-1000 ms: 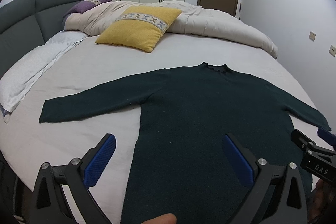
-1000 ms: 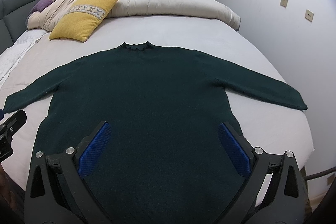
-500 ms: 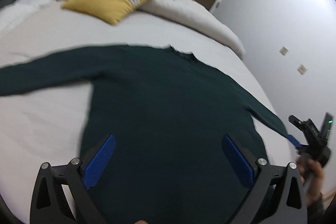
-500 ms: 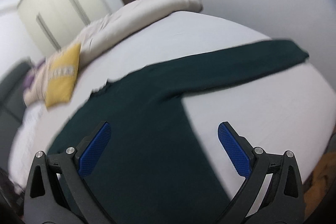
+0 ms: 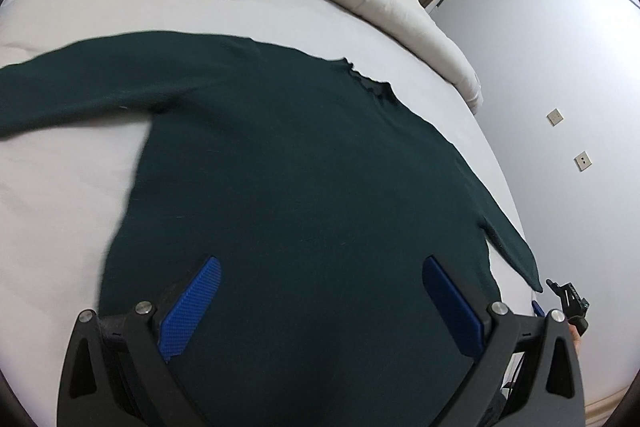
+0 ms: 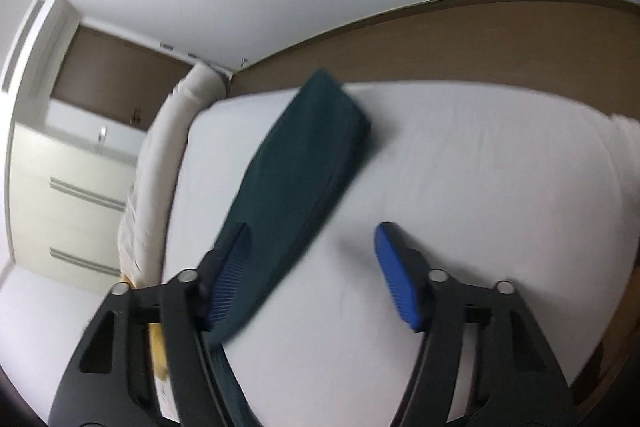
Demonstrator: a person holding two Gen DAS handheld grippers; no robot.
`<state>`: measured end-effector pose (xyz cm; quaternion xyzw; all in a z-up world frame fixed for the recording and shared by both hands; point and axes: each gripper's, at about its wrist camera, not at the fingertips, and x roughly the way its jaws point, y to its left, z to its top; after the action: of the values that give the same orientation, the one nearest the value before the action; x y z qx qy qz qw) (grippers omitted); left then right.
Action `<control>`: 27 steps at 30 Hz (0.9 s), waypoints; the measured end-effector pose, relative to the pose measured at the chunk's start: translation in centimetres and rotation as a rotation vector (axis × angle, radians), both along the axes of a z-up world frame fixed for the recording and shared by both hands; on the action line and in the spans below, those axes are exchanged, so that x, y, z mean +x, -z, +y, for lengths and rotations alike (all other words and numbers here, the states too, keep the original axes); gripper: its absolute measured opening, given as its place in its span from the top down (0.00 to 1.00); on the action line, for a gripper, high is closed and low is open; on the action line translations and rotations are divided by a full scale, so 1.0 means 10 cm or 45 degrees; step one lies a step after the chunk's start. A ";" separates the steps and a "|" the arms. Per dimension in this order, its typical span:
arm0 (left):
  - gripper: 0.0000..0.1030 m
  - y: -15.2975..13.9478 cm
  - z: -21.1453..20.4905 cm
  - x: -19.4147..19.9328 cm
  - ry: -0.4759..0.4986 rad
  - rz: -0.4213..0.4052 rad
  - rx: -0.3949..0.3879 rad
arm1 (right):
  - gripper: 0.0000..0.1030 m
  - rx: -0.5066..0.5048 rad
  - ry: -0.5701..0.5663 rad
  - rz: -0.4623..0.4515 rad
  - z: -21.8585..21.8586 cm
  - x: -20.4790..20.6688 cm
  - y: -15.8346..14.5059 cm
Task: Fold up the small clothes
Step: 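Grasp the sweater sleeve cuff with the right gripper, then lay the sleeve across the sweater body and open the right gripper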
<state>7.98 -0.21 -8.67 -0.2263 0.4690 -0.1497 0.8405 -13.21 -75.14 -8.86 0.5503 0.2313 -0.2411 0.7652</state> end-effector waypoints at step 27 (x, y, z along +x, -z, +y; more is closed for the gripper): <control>0.24 0.04 0.20 0.56 0.004 -0.021 -0.164 | 0.94 -0.790 -1.142 0.134 3.46 2.53 -0.64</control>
<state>13.54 1.84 -9.06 -0.2781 0.4518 -0.1829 0.8277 12.08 -40.51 -2.45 0.1335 0.3994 0.0248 0.9067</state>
